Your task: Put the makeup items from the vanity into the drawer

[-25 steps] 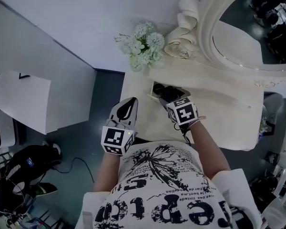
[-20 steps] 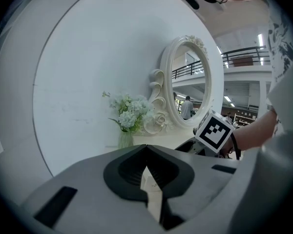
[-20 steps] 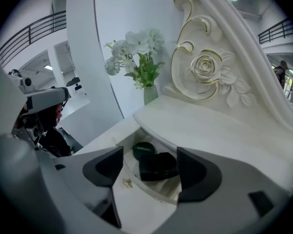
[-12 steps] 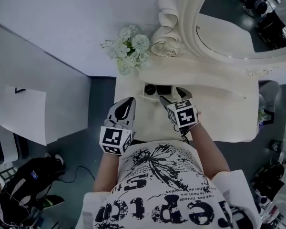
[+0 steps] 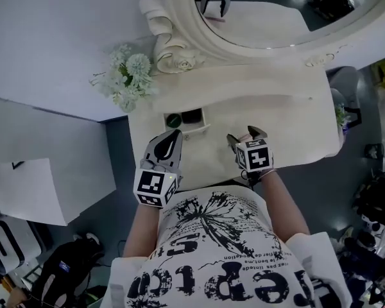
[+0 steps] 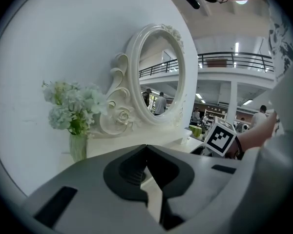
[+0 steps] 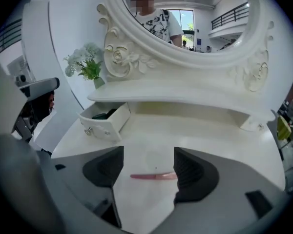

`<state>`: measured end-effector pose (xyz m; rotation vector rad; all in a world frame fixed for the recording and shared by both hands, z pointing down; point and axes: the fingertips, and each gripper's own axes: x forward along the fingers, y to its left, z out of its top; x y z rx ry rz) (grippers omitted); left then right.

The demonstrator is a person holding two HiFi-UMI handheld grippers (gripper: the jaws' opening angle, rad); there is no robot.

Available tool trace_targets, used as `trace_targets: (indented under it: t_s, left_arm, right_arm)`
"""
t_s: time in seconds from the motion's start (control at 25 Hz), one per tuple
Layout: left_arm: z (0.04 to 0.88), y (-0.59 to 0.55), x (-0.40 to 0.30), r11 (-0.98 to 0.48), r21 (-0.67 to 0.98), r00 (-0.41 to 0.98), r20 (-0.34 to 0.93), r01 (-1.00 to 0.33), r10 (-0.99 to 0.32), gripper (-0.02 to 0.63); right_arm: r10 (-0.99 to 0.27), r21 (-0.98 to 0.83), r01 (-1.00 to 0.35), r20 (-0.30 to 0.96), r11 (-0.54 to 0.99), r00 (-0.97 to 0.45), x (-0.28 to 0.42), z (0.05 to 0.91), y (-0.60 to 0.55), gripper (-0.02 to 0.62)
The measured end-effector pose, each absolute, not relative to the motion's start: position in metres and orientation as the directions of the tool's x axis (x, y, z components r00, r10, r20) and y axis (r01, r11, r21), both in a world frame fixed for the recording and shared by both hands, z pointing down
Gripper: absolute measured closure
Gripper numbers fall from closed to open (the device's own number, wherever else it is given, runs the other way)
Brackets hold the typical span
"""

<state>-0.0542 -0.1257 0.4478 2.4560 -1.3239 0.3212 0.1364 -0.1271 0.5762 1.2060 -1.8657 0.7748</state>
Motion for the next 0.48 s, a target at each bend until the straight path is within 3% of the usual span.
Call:
trace_targets:
  t_s: [0.48]
  left_arm:
    - [0.471, -0.112, -0.028, -0.651, 0.184, 0.658, 0.417, -0.737, -0.627, 0.587]
  right_arm:
    - [-0.439, -0.181, -0.983, 0.882, 0.021, -0.172, 0.156, 0.626, -0.088, 0.267]
